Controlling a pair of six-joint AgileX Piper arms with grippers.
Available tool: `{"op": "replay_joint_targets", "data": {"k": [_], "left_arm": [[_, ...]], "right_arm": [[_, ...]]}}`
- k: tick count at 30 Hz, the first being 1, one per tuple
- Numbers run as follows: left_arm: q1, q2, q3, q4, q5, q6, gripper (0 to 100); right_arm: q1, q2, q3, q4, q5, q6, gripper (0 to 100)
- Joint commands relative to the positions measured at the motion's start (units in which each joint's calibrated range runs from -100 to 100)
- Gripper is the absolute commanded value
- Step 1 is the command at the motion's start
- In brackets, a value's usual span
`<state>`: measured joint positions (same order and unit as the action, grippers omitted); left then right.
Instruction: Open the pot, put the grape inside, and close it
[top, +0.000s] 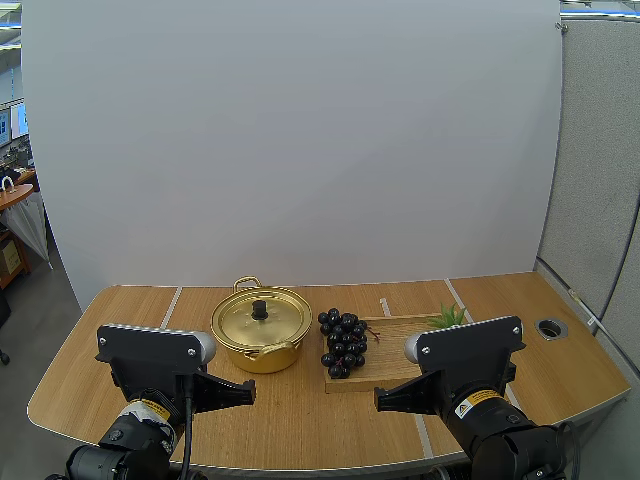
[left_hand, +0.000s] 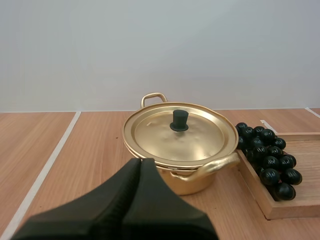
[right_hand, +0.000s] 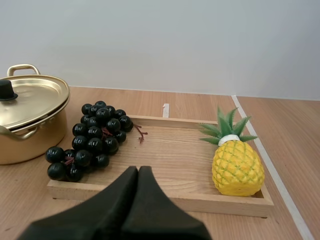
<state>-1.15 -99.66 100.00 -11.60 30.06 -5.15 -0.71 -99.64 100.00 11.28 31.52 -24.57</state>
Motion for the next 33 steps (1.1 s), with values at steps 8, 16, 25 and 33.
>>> {"op": "replay_joint_targets", "data": {"k": [8, 16, 25, 33], "left_arm": [[-0.13, -0.34, 0.0, 1.12, 1.28, -2.55, 0], [-0.13, -0.34, 0.0, 1.53, 1.76, -1.73, 0], [-0.13, -0.34, -12.15, 1.53, 10.11, -1.64, 0], [-0.13, -0.34, -24.96, 1.62, 14.04, -1.4, 0]], "right_arm": [[-0.17, -0.36, 0.0, 1.69, 0.4, -0.1, 0], [-0.17, -0.36, 0.0, 0.66, 1.32, -0.1, 0], [-0.17, -0.36, -15.57, 1.36, 13.69, -0.1, 0], [-0.17, -0.36, -30.24, 1.37, 29.4, -0.2, 0]]}}
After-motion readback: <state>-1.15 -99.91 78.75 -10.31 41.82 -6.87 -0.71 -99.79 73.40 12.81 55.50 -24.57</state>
